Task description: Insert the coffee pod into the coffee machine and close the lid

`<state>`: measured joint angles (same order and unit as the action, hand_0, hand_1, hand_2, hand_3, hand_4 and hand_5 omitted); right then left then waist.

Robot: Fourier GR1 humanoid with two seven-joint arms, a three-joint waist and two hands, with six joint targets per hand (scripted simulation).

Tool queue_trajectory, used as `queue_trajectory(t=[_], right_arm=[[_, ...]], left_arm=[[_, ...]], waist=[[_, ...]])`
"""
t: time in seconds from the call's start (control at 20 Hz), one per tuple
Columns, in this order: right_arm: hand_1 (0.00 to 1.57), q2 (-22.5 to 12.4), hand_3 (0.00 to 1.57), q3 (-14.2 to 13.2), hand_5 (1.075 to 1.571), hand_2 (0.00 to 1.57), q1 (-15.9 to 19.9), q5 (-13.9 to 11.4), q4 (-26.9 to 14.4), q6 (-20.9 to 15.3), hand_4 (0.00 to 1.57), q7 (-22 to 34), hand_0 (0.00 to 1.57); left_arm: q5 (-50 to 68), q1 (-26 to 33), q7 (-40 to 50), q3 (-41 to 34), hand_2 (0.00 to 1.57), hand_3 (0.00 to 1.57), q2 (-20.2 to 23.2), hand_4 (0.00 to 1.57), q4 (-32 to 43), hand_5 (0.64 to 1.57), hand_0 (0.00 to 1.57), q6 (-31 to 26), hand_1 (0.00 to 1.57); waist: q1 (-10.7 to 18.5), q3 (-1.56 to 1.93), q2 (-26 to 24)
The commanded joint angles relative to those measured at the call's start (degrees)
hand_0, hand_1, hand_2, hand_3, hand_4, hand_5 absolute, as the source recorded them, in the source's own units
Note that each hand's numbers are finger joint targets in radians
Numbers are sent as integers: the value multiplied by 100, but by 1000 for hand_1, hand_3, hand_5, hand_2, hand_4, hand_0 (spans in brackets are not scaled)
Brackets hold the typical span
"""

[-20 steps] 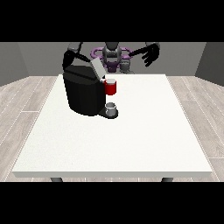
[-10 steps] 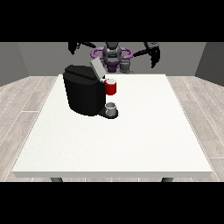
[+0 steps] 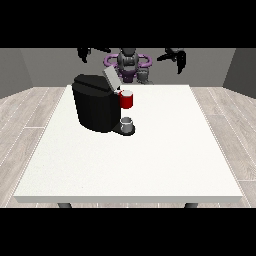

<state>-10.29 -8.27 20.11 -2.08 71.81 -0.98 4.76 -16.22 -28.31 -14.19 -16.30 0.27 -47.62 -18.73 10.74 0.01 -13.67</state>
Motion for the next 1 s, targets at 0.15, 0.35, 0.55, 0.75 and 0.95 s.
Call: queue_trajectory(t=[0.15,0.35,0.55,0.75,0.95], right_arm=[[0,-138,0,-584,1571,0,502,559,-763,142,92,-46,0],[0,-115,0,-426,1571,0,929,609,-731,186,168,271,0],[0,-228,0,-473,1571,0,1013,563,-1176,241,0,-31,0],[0,85,0,-160,1571,0,1344,455,-1135,65,0,146,0],[0,130,0,-83,1571,0,1503,372,-1364,85,0,-273,0]], left_arm=[[606,125,603,511,0,0,-25,383,-882,1571,0,9,0],[463,610,56,468,0,0,206,356,-1335,1571,0,179,0],[639,870,563,814,0,0,-24,282,-2093,1571,0,236,0],[615,1147,361,830,0,0,34,371,-2430,1571,0,398,0],[885,1253,679,843,0,0,133,356,-2906,1571,0,227,0]], waist=[[367,3,403],[74,-1,837],[226,0,978],[44,-1,1145],[35,0,1368]])
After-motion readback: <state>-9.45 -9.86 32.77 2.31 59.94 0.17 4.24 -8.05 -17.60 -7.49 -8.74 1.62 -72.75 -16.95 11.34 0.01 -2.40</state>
